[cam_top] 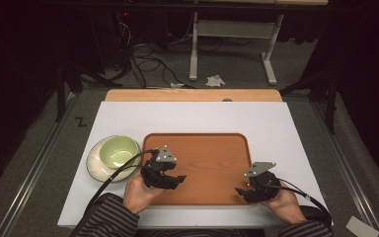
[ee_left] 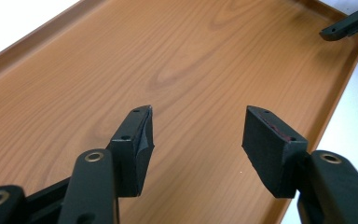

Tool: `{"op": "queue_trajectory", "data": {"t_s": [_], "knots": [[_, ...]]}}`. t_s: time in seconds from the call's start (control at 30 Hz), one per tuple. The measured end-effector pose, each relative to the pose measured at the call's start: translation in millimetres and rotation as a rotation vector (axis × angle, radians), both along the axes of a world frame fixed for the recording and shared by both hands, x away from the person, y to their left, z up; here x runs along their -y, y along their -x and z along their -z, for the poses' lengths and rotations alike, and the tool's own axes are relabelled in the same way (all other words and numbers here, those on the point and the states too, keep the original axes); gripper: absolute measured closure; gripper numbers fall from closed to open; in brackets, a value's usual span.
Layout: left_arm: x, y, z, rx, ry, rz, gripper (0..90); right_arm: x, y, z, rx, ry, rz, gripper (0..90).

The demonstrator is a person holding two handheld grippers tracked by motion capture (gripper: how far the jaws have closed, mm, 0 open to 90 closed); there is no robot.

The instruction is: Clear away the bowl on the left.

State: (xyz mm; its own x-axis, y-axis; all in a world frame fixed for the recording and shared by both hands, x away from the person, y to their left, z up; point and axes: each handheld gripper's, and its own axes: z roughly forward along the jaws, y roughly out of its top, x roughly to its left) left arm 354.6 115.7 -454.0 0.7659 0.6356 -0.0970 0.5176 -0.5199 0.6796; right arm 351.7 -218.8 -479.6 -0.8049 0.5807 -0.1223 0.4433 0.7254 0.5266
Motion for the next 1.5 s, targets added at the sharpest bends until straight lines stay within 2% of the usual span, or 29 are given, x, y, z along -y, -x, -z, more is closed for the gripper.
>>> {"op": "queue_trajectory", "data": {"t_s": [1.13,1.5], "knots": [[0.6,-1.2,2.0,0.004,-0.009,-0.008,40.3,-1.0,1.5,1.2,-0.002,0.004,-0.006,34.4],[-1.9,-1.7,-0.7,0.010,0.005,-0.014,39.9,-1.2,1.6,1.3,-0.004,0.004,-0.009,34.3]]}}
